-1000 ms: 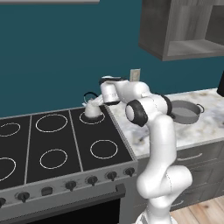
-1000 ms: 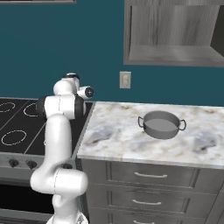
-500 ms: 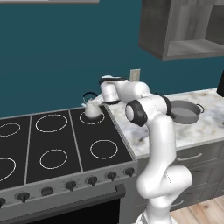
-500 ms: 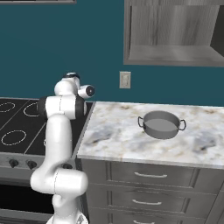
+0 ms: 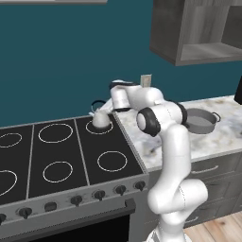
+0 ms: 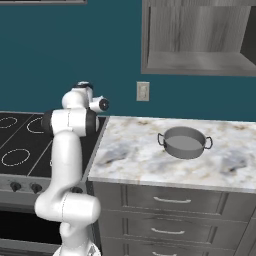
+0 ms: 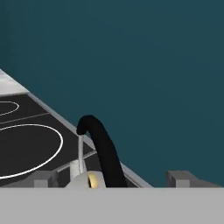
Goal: Pick the kettle from the cabinet and place it on a stove burner. Then pick the pot from the counter and place it on another stove burner. Finally, turn both burners on.
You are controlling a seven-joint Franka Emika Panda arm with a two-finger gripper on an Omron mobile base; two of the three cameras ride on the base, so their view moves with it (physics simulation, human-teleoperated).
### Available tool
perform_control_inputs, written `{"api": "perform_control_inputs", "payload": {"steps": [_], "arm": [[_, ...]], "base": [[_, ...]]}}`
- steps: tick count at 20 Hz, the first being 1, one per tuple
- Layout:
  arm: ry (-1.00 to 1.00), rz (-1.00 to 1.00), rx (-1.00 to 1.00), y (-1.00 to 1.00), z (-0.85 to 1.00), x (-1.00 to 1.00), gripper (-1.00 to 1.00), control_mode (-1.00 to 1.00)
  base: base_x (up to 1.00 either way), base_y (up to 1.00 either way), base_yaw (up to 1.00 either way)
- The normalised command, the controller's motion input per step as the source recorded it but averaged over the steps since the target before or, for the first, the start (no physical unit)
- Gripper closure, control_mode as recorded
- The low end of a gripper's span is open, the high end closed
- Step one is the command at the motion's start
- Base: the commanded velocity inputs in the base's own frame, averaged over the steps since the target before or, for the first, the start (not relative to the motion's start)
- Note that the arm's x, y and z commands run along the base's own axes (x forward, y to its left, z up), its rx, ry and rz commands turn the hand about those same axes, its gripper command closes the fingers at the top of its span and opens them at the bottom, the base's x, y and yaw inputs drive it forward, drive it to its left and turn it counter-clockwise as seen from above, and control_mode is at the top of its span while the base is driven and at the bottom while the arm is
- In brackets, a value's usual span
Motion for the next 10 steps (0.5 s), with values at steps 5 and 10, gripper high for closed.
{"api": "perform_control_inputs", "payload": {"steps": [5, 10], "arm": [[-0.07, 0.06, 0.0, 0.0, -0.03, -0.13, -1.0, -1.0], [-0.02, 0.04, 0.0, -0.02, -0.04, -0.08, -1.0, -1.0]], "base": [[0.0, 0.0, 0.0], [0.0, 0.0, 0.0]]}}
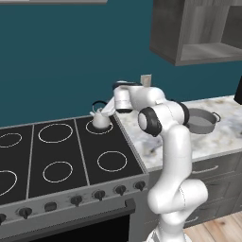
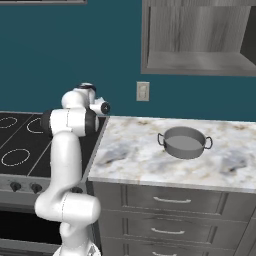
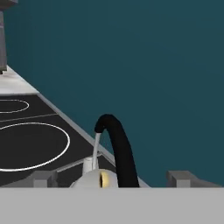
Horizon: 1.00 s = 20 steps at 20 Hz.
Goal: Pick the kettle from the cabinet and place it on a stove burner. Then pick the pot from the counter and place it on another stove burner. Finally, turn both burners on.
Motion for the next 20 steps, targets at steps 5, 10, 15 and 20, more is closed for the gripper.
{"api": "perform_control_inputs", "payload": {"steps": [5, 10, 15, 20], "arm": [[-0.03, 0.05, 0.0, -0.05, 0.01, 0.0, -1.0, -1.0], [-0.05, 0.06, 0.0, -0.02, 0.07, 0.0, -1.0, -1.0], [-0.04, 0.05, 0.0, -0.04, 0.11, 0.0, -1.0, -1.0], [-0.03, 0.02, 0.0, -0.08, 0.16, -0.01, -1.0, -1.0]], "base": [[0.0, 0.0, 0.0], [0.0, 0.0, 0.0], [0.0, 0.0, 0.0], [0.0, 0.0, 0.0]]}}
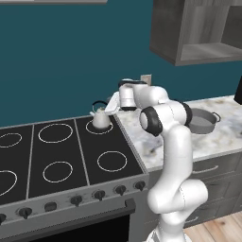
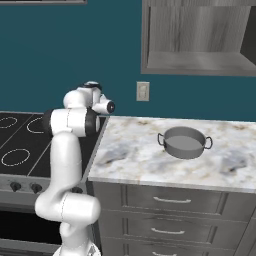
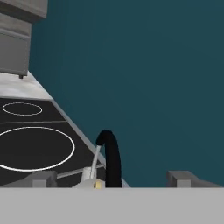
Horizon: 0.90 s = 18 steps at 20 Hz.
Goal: Pick the kettle from the cabinet and place it on a stove burner. Then pick the pot from the counter and place it on another stove burner. Finally, turn both burners on.
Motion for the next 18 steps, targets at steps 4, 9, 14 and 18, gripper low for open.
{"api": "perform_control_inputs", "payload": {"steps": [4, 9, 14, 18], "arm": [[-0.05, 0.02, 0.0, -0.07, 0.19, -0.05, -1.0, -1.0], [-0.04, 0.01, 0.0, -0.1, 0.19, -0.14, -1.0, -1.0], [-0.06, 0.01, 0.0, -0.11, 0.14, -0.44, -1.0, -1.0], [-0.04, 0.01, 0.0, -0.02, 0.09, -0.61, -1.0, -1.0]], "base": [[0.0, 0.0, 0.0], [0.0, 0.0, 0.0], [0.0, 0.0, 0.0], [0.0, 0.0, 0.0]]}}
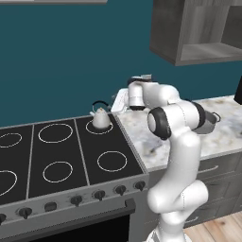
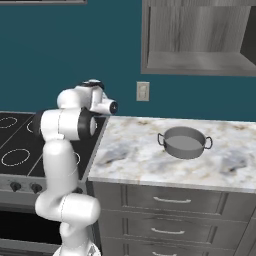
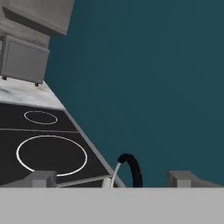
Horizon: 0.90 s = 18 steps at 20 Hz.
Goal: Pick the kettle from the cabinet and place it on a stove burner. Then pick the pot from the counter and place it on another stove burner. Finally, turn both burners on.
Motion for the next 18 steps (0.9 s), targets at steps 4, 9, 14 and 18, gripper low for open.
{"api": "perform_control_inputs", "payload": {"steps": [4, 9, 14, 18], "arm": [[-0.02, 0.02, 0.0, 0.0, 0.15, -0.64, -1.0, -1.0], [-0.04, 0.0, 0.0, 0.0, 0.36, -0.57, -1.0, -1.0], [-0.06, 0.0, -0.03, 0.0, 0.5, -0.43, -1.0, -1.0], [-0.04, 0.0, -0.06, 0.0, 0.41, -0.42, -1.0, -1.0]], "base": [[0.0, 0.0, 0.0], [0.0, 0.0, 0.0], [0.0, 0.0, 0.0], [0.0, 0.0, 0.0]]}}
